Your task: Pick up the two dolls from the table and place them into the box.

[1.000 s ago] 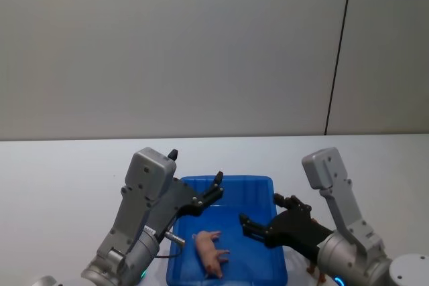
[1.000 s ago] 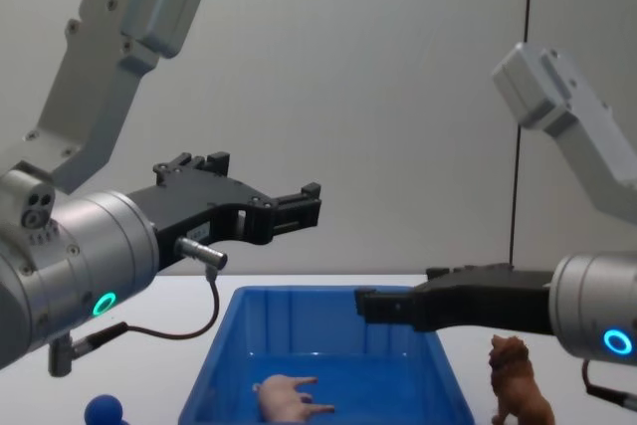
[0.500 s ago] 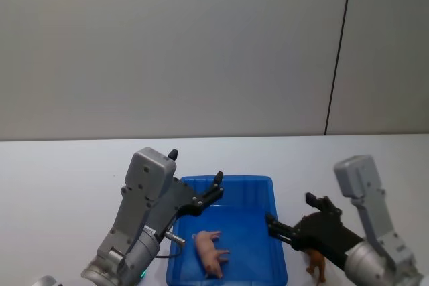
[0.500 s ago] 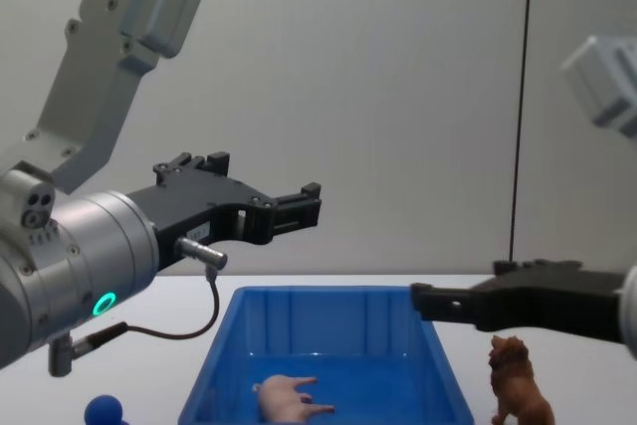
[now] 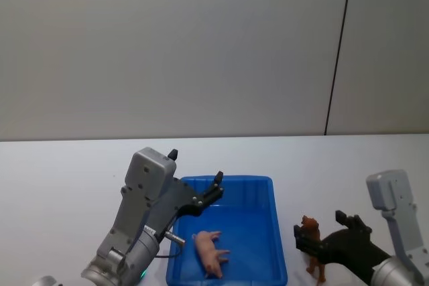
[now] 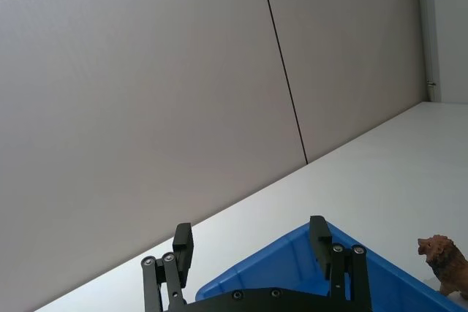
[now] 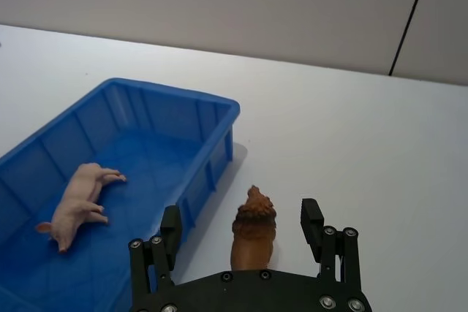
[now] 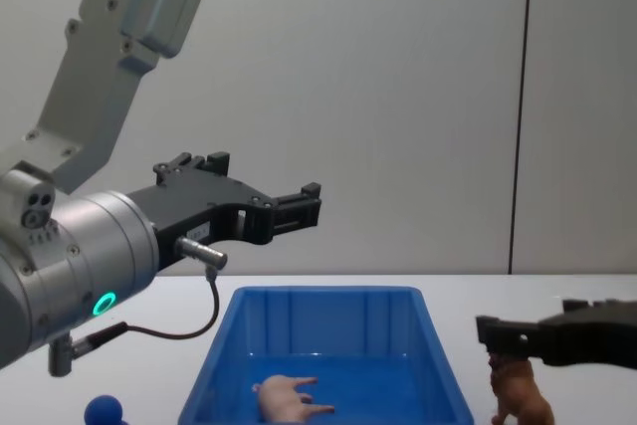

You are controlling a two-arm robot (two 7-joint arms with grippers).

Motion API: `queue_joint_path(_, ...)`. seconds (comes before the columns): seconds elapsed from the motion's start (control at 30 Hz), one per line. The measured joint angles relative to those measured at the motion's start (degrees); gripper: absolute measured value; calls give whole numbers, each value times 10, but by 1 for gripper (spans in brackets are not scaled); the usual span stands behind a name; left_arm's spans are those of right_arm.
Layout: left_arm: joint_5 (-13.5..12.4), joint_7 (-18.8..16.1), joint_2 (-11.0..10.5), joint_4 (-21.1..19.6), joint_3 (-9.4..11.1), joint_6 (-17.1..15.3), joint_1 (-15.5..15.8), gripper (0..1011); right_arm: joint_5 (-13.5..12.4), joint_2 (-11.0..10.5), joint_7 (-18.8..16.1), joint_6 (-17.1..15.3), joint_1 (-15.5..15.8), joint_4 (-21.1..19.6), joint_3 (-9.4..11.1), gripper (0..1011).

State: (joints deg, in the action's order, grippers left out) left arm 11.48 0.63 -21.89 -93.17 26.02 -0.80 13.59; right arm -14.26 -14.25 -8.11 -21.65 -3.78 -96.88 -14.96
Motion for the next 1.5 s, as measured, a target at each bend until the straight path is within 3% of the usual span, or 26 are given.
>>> queue_joint_path(0.23, 0, 0, 0, 0, 0, 0, 0, 1001, -12, 0, 11, -15, 0, 13, 4, 1001)
queue_joint_path(0.63, 0, 0, 0, 0, 0, 0, 0, 1002, -19, 20, 18, -45, -32, 70, 2, 999)
queue_joint_path(0.8, 0, 0, 0, 0, 0, 0, 0, 1001, -19, 31, 17, -53, -48, 93, -1, 902)
queue_joint_path(1.27, 0, 0, 0, 0, 0, 0, 0, 1001, -18, 55, 13, -63, -89, 149, -5, 480)
queue_joint_path(1.5, 0, 0, 0, 0, 0, 0, 0, 1002, -4, 59, 19, -48, -92, 149, -8, 473)
